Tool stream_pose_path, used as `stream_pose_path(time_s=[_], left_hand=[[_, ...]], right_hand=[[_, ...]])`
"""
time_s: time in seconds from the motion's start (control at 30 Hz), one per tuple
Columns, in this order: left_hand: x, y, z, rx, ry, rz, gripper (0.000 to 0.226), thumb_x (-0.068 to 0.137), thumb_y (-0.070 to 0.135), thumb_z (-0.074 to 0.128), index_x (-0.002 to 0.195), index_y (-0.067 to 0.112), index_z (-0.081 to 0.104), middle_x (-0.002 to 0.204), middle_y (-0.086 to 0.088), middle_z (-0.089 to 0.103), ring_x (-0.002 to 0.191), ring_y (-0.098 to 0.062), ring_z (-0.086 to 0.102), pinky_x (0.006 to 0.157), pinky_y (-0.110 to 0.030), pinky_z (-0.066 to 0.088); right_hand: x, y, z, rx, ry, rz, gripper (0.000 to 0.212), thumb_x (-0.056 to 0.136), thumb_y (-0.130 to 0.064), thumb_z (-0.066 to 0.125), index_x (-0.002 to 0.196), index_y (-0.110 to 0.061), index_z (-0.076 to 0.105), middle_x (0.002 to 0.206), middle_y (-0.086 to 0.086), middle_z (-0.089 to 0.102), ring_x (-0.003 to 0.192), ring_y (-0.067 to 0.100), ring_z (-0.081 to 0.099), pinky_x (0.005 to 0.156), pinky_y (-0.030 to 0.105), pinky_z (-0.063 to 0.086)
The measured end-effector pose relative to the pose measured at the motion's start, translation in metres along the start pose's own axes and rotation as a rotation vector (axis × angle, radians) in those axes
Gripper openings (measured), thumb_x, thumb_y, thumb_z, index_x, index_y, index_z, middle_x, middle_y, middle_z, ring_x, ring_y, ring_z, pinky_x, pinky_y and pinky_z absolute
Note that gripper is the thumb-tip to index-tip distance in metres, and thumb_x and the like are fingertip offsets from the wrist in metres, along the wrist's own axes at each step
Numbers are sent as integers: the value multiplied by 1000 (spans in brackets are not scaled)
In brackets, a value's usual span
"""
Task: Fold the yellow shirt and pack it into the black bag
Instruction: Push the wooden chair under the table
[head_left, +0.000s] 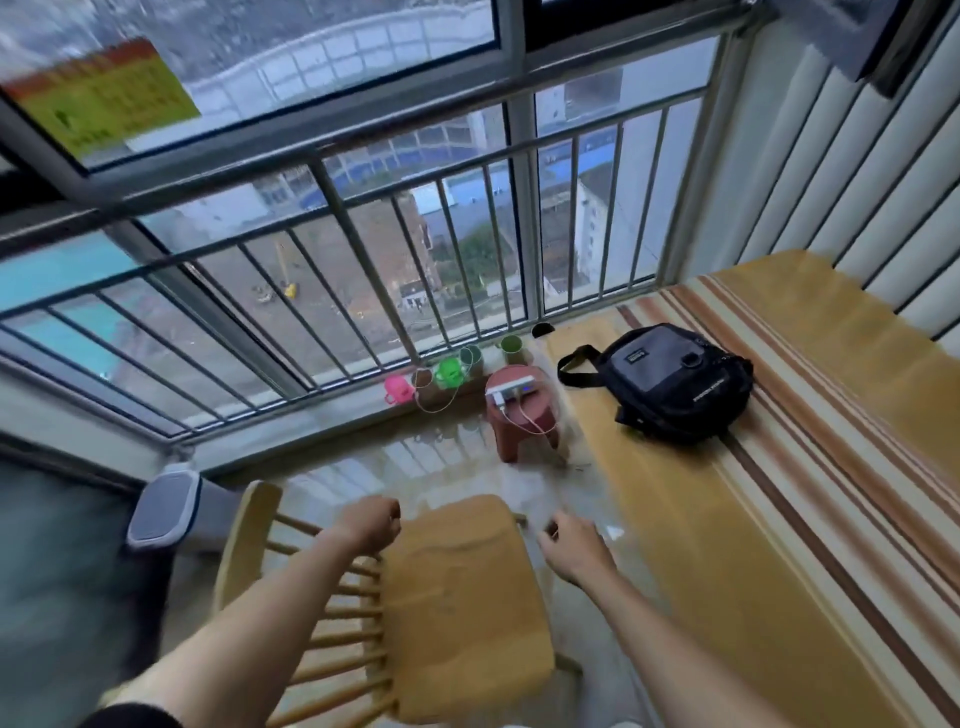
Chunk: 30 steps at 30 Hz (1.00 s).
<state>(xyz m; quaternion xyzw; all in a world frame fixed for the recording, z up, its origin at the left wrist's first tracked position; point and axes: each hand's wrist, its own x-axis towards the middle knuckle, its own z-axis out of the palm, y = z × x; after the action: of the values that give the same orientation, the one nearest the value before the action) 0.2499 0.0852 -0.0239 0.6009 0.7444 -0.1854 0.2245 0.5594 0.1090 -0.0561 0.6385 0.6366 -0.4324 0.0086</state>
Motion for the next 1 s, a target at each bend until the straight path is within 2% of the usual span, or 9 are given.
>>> stream_pose_path(time_s=[0.1,0.2,0.27,0.33,0.43,0.6,0.7,0.8,1.0], left_hand=[[6,-60,-10,133,67,-7,33,95,32,49,125,28,63,130,0,61,119,-19,57,98,-36,47],[15,-137,-11,314,173,-68,45,93,31,52,138,29,52,157,-7,34,150,-26,19,119,-52,16],[13,-183,-4,321,154,-80,54,93,31,53,146,29,42,164,-10,18,152,-29,7,120,-55,13],[8,-213,7,250,137,-12,60,93,28,53,151,31,34,165,-9,10,150,-31,18,115,-50,30],[7,-234,22,-18,185,125,55,92,18,55,145,28,45,163,-5,4,142,-31,34,107,-40,45],[18,-245,32,-227,232,215,44,89,12,57,132,21,59,157,-2,12,135,-29,41,107,-36,47],[21,-247,37,-260,290,256,35,88,20,61,122,17,63,153,-2,18,125,-27,48,101,-36,52],[20,-248,40,-206,335,286,33,88,32,61,115,14,64,151,-7,23,125,-29,47,103,-40,49],[19,-250,39,-103,248,297,61,82,40,69,136,18,50,160,-8,3,135,-38,32,108,-46,43]], right_hand=[[-1,-25,40,-3,-17,-10,17,94,-34,51,86,-20,58,82,-2,59,87,22,56,73,36,49],[2,-49,87,-42,-24,23,20,93,-40,51,90,-22,59,91,1,64,88,23,59,74,38,50],[4,-70,121,-61,-18,46,20,93,-41,51,88,-22,57,96,3,65,90,24,60,73,38,50],[2,-102,156,-62,-14,71,22,95,-39,52,88,-19,56,94,5,64,85,25,58,68,37,48],[-10,-159,209,0,1,86,25,95,-40,51,89,-17,58,88,3,63,81,25,59,70,37,52],[-46,-231,275,123,-47,37,24,93,-45,51,88,-22,57,89,-1,64,83,21,62,72,37,54],[-65,-239,289,164,-7,46,22,94,-45,52,76,-32,47,81,-6,58,79,18,58,67,33,48],[-93,-229,297,161,41,102,25,94,-47,49,82,-26,52,92,1,64,83,21,60,69,36,49],[-151,-219,326,205,46,186,46,89,-70,35,66,-31,44,88,3,62,86,28,61,71,39,47]])
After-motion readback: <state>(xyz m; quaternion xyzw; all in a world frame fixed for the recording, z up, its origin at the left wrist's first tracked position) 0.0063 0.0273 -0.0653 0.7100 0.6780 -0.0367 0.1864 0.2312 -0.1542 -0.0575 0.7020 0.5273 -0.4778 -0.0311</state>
